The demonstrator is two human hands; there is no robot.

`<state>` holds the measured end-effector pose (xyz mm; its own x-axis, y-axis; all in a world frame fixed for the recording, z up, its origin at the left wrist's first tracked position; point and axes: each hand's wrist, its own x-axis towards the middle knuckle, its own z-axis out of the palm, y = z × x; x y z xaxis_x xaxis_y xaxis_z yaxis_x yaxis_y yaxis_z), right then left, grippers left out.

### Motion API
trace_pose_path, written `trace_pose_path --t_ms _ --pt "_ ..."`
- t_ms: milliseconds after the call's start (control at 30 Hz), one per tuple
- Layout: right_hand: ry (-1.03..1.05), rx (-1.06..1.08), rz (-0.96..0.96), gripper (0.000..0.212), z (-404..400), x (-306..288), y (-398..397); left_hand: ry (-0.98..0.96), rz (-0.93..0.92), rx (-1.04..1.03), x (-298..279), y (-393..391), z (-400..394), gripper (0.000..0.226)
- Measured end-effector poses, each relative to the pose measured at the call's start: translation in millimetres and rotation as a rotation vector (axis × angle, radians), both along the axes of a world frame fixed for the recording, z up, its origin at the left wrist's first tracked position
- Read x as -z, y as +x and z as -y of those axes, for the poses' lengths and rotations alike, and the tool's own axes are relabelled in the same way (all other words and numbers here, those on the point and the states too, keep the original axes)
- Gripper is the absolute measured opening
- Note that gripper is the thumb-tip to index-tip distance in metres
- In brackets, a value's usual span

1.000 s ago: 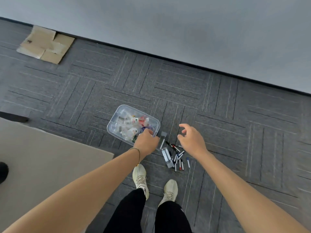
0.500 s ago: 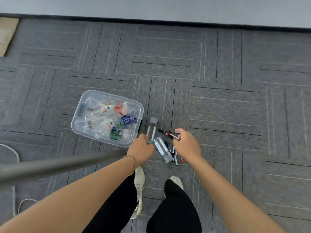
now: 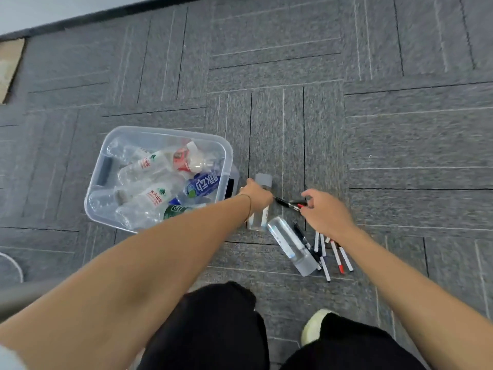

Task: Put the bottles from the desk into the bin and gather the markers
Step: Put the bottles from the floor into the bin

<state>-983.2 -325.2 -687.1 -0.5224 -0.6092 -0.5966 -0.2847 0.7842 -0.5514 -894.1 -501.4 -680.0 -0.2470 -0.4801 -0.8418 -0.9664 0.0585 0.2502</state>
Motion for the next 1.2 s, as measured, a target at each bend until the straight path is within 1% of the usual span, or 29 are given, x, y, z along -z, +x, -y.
trace_pose_path --t_ms 167,233,333,367,467,500,567,667,733,867,967,1000,1033,1067,1167,1200 --pt "-0.041 -0.085 -0.035 0.039 4 46 4 -0.054 0.057 0.071 79 10 0 0.097" --pt "-0.034 -0.143 -0.067 0.035 4 58 0 -0.111 0.047 0.126 97 9 1 0.102" --pt "-0.040 -0.178 -0.129 0.036 1 71 -14 -0.165 -0.013 0.163 111 1 2 0.102" --pt "-0.036 -0.180 -0.148 0.036 0 74 -18 -0.164 -0.034 0.160 110 -1 0 0.101" --pt "-0.015 -0.162 -0.175 0.038 -1 72 -17 -0.145 -0.167 0.115 84 -11 -6 0.082" --pt "-0.005 -0.148 -0.179 0.037 -2 70 -13 -0.152 -0.219 0.105 72 -15 -8 0.079" --pt "0.036 -0.127 -0.186 0.033 -7 66 -4 -0.163 -0.307 0.119 44 -21 -14 0.079" --pt "0.114 -0.159 -0.171 0.029 -13 61 10 -0.149 -0.400 0.118 15 -26 -19 0.082" --pt "0.148 -0.209 -0.188 0.041 -13 62 21 -0.149 -0.435 0.104 2 -26 -19 0.078" --pt "0.164 -0.266 -0.295 0.084 -1 69 45 -0.143 -0.518 0.043 -19 -25 -12 0.070" --pt "0.198 -0.287 -0.350 0.104 4 72 58 -0.153 -0.558 -0.019 -36 -23 -9 0.070" --pt "0.210 -0.292 -0.349 0.108 5 73 60 -0.150 -0.567 -0.035 -41 -22 -8 0.070" --pt "0.219 -0.293 -0.347 0.108 5 77 62 -0.147 -0.577 -0.045 -47 -21 -8 0.069" --pt "0.224 -0.294 -0.351 0.104 5 80 63 -0.142 -0.590 -0.055 -52 -20 -8 0.068" --pt "0.225 -0.286 -0.352 0.071 7 83 65 -0.121 -0.629 -0.105 -67 -17 -8 0.068" --pt "0.213 -0.279 -0.341 0.063 8 83 65 -0.131 -0.641 -0.124 -70 -15 -6 0.066"
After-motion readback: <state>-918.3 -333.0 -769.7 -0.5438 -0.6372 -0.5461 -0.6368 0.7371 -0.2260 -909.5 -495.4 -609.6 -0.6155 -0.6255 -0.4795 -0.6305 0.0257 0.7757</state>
